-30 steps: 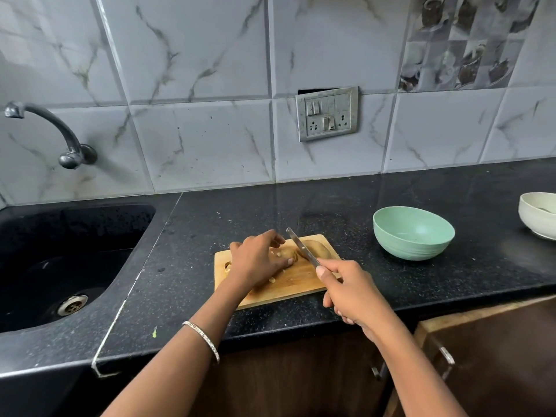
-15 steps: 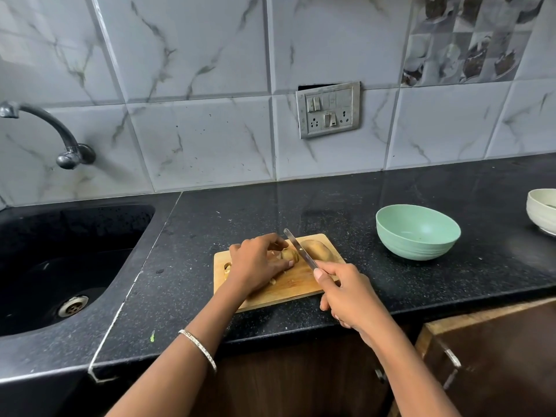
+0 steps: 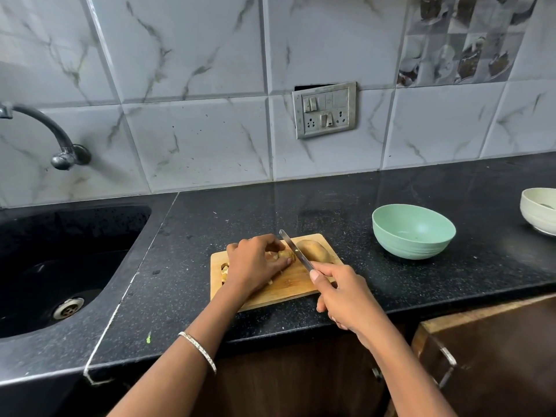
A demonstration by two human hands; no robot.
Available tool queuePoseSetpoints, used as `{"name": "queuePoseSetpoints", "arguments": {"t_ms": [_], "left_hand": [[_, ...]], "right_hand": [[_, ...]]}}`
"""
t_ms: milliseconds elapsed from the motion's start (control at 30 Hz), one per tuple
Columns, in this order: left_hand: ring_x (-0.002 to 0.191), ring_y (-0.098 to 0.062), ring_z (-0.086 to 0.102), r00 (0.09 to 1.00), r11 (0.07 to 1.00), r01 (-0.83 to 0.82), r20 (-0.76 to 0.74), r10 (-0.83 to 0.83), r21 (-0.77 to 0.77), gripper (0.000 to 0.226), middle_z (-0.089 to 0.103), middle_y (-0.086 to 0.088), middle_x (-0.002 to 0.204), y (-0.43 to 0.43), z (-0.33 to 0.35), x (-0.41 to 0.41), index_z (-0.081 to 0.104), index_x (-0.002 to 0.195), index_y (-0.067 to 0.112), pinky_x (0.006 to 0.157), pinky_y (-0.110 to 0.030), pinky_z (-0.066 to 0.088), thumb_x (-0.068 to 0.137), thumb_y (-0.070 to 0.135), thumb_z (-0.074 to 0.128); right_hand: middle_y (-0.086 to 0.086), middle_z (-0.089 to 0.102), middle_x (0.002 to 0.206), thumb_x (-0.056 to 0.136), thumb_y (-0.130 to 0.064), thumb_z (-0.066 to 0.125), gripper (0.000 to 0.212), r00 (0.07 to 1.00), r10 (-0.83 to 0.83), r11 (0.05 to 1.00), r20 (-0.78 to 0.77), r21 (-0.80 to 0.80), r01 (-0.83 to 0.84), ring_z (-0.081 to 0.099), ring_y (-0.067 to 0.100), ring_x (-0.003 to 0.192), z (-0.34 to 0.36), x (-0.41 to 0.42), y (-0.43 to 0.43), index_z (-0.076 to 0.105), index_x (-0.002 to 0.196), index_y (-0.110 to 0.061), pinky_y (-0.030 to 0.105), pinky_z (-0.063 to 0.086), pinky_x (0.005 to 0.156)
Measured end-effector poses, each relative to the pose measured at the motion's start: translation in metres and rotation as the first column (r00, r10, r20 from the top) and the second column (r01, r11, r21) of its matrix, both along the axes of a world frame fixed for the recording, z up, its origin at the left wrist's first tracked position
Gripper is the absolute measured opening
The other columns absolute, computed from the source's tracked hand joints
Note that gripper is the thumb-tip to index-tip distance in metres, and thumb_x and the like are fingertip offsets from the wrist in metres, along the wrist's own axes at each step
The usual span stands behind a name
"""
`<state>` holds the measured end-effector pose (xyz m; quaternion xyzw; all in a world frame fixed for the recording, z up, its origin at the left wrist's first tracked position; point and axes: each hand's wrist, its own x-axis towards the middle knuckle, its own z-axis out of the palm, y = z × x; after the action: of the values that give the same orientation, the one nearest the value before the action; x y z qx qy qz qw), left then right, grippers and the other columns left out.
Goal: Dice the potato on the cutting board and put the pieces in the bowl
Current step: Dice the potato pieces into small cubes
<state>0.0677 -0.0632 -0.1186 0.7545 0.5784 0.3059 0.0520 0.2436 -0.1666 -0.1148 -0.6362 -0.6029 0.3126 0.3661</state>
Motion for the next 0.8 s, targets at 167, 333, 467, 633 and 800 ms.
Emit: {"name": "queuePoseSetpoints", "arguments": {"t_ms": [167,333,467,633,800], "left_hand": [[0.101,-0.007,0.062,0.999,1.0,0.002,0.035,-0.001,-0.015,0.031,0.071,0.02,0.094,-0.001,0.001,-0.002,0.068,0.099,0.038,0.087,-0.035,0.029,0.076,0.059,0.071],[0.096,-0.005,0.062,0.998,1.0,0.0,0.058,0.001,-0.023,0.028,0.069,0.021,0.086,-0.003,0.001,-0.003,0.069,0.094,0.036,0.085,-0.035,0.03,0.075,0.056,0.074],[0.094,-0.004,0.064,0.997,1.0,-0.003,0.072,0.006,-0.029,0.025,0.069,0.02,0.084,-0.005,0.002,-0.004,0.067,0.089,0.037,0.088,-0.036,0.033,0.074,0.054,0.076],[0.096,-0.002,0.064,0.997,0.999,-0.011,0.079,0.013,-0.032,0.023,0.072,0.019,0.087,-0.006,0.001,-0.007,0.066,0.086,0.037,0.089,-0.036,0.033,0.073,0.053,0.076],[0.096,0.001,0.065,0.996,0.999,-0.001,0.086,0.005,-0.04,0.024,0.072,0.02,0.086,-0.005,0.0,-0.011,0.065,0.086,0.038,0.094,-0.037,0.036,0.072,0.053,0.077]], "right_hand": [[-0.007,0.064,0.074,0.105,-0.039,0.047,0.036,1.0,0.012,1.0,0.001,-0.008,-0.012,0.054,-0.002,0.041,-0.001,-0.001,-0.001,0.055,0.141,-0.037,0.021,0.034,0.055],[-0.005,0.065,0.072,0.105,-0.039,0.047,0.037,0.999,0.022,1.0,0.047,-0.014,-0.022,0.053,-0.003,0.04,0.0,-0.002,-0.004,0.054,0.141,-0.037,0.022,0.037,0.055],[-0.007,0.065,0.071,0.105,-0.039,0.047,0.037,0.998,0.017,1.0,0.06,-0.01,-0.016,0.055,-0.003,0.042,0.002,-0.003,-0.005,0.055,0.141,-0.037,0.023,0.04,0.057],[-0.007,0.066,0.071,0.105,-0.039,0.047,0.037,0.998,0.012,1.0,0.063,-0.014,-0.011,0.054,-0.003,0.041,0.004,-0.003,-0.007,0.055,0.141,-0.036,0.022,0.039,0.056],[-0.01,0.065,0.07,0.105,-0.04,0.046,0.037,0.995,0.014,1.0,0.102,0.001,-0.014,0.057,-0.005,0.045,0.008,-0.005,-0.009,0.056,0.14,-0.038,0.02,0.04,0.057]]}}
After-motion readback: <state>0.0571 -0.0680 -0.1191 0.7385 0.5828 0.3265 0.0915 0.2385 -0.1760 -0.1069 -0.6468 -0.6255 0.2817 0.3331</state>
